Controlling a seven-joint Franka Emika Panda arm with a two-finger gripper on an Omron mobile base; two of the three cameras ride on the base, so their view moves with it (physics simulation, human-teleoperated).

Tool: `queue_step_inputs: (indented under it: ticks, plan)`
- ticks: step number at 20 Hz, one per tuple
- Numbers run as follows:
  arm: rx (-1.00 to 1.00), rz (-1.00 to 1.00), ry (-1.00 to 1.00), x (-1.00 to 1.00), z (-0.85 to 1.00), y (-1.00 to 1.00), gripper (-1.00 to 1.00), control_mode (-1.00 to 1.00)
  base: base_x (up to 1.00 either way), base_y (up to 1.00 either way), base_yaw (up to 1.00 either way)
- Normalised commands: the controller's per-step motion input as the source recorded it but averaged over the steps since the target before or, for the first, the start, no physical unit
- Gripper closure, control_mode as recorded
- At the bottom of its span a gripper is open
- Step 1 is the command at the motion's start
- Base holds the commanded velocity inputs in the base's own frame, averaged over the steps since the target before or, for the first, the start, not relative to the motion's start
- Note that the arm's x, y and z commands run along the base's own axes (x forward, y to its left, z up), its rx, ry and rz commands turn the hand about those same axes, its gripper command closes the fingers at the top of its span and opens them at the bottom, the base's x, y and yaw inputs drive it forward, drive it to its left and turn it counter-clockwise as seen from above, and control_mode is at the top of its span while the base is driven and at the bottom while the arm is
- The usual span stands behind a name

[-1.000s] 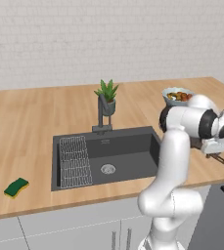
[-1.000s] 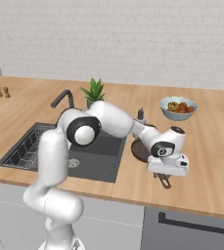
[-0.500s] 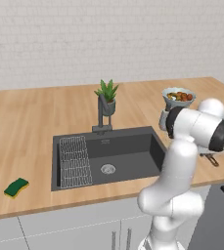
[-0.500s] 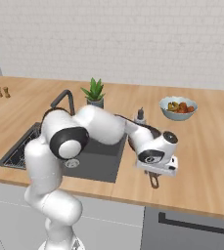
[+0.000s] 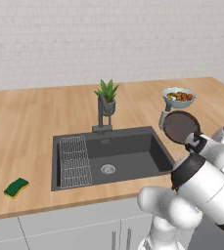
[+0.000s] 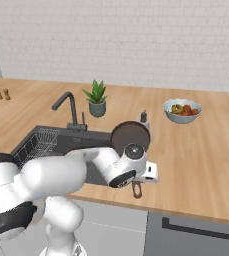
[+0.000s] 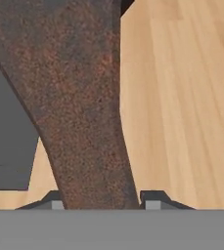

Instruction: Pick the pan and sponge and place them into the sink. Then turn on the water.

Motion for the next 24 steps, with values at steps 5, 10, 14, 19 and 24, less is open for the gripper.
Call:
queue_step_inputs:
  ticks: [5, 10, 14, 19, 24]
  plan:
    - [-0.21, 0.09, 0.02, -0.93, 0.88, 0.63, 1.0, -1.0, 0.0, 0.0, 0.0]
    - [-0.03, 0.26, 0.03, -0.32, 0.69, 0.68, 1.0, -1.0, 0.0, 0.0, 0.0]
    - [-0.01, 0.3, -0.04, 0.04, 0.73, 0.66, 1.0, -1.0, 0.0, 0.0, 0.0]
    - [0.01, 0.36, 0.18, 0.35, 0.5, 0.2, 1.0, -1.0, 0.0, 0.0, 0.0]
    - [0.0, 0.27, 0.43, 0.36, 0.05, 0.03, 1.0, -1.0, 0.0, 0.0, 0.0]
